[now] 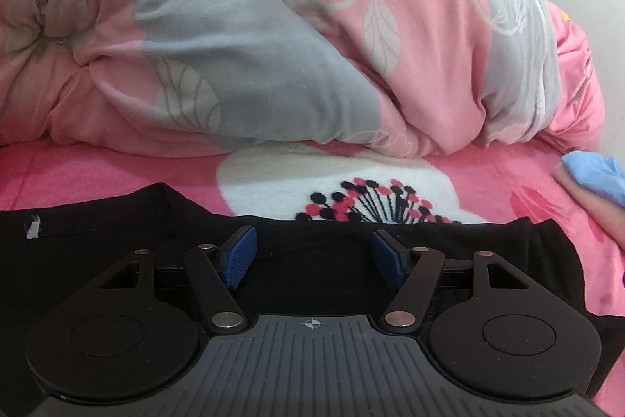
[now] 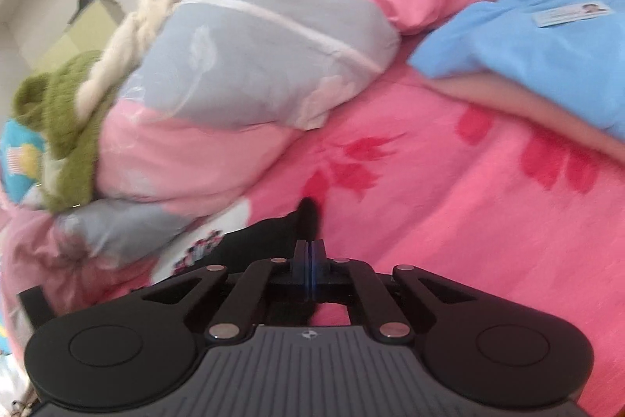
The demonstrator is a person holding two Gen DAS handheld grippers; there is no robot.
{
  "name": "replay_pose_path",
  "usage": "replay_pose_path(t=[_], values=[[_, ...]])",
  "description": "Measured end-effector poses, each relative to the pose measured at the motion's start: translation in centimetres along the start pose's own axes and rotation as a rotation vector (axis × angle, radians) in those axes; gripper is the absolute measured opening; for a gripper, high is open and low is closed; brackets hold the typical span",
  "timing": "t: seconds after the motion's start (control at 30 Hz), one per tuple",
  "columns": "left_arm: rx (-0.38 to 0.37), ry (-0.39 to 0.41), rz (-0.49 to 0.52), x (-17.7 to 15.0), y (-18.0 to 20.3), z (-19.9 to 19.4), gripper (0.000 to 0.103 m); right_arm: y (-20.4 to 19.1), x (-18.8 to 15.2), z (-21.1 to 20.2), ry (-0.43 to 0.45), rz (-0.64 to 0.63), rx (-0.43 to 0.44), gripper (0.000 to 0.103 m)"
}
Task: Fold clothes
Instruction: 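Open both tools to release the T-shirt onto the bed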
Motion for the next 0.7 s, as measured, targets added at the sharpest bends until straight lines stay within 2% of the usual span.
replay_pose_path(t=[0.07,0.17,0.23,0.27,0.3,0.33,0.43,0.47,0.53,0.57,0.6,0.7], values=[[-0.003,0.001,-0.003,0.0,0.0,0.0,0.066,0.7,0.1,0.4,-0.003,0.021,-0.017,0.001],[-0.006,0.004,-0.007,0.0,-0.1,-0.1,0.066,-0.1,0.0,1.5,-0.061,0.053,0.053,0.006],[-0.006,0.015,-0.017,0.2,-0.2,-0.3,0.065,-1.5,0.3,2.9,-0.087,-0.021,0.040,0.030],[-0.005,0.021,-0.027,0.4,-0.5,-0.3,0.065,-2.3,0.6,3.9,-0.098,-0.069,0.023,0.052],[0.005,0.026,-0.041,0.5,-0.9,-0.3,0.065,-3.0,1.0,5.0,-0.107,-0.109,0.015,0.063],[0.014,0.030,-0.055,0.6,-1.3,-0.3,0.065,-3.6,1.4,6.1,-0.115,-0.146,0.008,0.065],[0.019,0.030,-0.091,0.8,-2.3,0.0,0.060,-4.3,2.4,9.5,-0.150,-0.160,-0.014,0.065],[0.021,0.034,-0.094,0.8,-2.4,0.0,0.060,-4.4,2.2,10.7,-0.190,-0.150,0.000,0.061],[0.027,0.035,-0.091,0.9,-2.5,0.0,0.059,-4.2,1.2,12.1,-0.242,-0.123,0.020,0.032],[0.031,0.036,-0.090,0.9,-2.6,0.0,0.059,-4.3,1.0,12.1,-0.238,-0.134,0.014,0.005],[0.035,0.037,-0.089,0.9,-2.7,0.0,0.059,-4.4,0.8,12.0,-0.229,-0.148,0.006,0.002],[0.045,0.039,-0.098,0.9,-3.0,-0.1,0.057,-5.1,2.3,10.6,-0.115,-0.160,0.019,0.002]])
Point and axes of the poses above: each gripper's, at about its wrist camera, not at the fingertips, and z roughly the way its jaws point, y to its right, x to its top, the point moved 10 cm from there along z, roughly the way its jaws point, and after that the axes turned 3 degrees about z, right-handed, at the moved point
